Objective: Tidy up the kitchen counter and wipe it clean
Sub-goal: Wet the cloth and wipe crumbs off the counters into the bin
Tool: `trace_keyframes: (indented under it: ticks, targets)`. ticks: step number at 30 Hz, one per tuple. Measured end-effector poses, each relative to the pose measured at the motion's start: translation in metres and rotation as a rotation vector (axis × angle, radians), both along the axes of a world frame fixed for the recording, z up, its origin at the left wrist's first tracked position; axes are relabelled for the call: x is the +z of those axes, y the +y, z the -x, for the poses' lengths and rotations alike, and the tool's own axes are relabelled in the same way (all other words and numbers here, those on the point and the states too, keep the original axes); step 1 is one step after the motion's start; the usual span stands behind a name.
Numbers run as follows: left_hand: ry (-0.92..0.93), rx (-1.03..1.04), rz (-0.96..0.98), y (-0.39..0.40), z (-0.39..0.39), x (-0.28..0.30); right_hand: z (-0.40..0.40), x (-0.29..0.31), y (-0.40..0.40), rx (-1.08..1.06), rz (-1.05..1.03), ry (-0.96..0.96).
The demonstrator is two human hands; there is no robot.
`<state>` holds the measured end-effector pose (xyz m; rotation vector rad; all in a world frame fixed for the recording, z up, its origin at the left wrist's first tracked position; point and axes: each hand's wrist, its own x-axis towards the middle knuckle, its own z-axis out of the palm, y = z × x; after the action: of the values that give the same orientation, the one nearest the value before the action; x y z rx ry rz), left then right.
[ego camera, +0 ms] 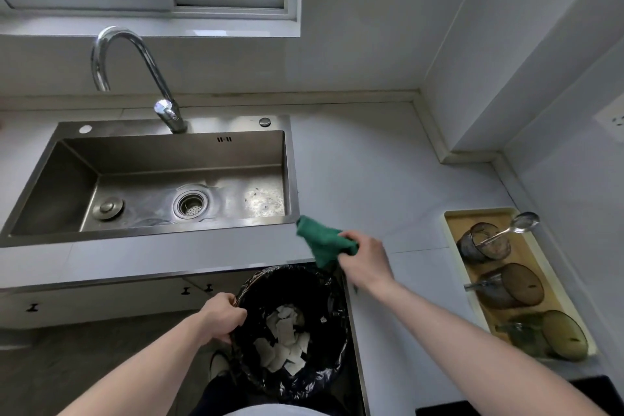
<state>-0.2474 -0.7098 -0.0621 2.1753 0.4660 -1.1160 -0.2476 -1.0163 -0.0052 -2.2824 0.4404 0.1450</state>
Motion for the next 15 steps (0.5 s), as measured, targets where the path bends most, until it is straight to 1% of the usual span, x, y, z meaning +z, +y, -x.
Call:
trace_keyframes:
  ticks: [3, 7, 15]
  targets:
    - [0.012, -0.011, -0.004, 0.003, 0.001, 0.000, -0.031, 0.007, -0.036, -0.130, 0.023, -0.063]
    - [-0.005, -0.010, 0.005, 0.005, -0.005, 0.008, -0.085, 0.002, -0.073, -0.217, 0.085, -0.116]
    - [0.031, -0.072, -0.003, 0.009, -0.021, -0.003, -0.196, -0.019, -0.114, -0.356, 0.259, -0.112]
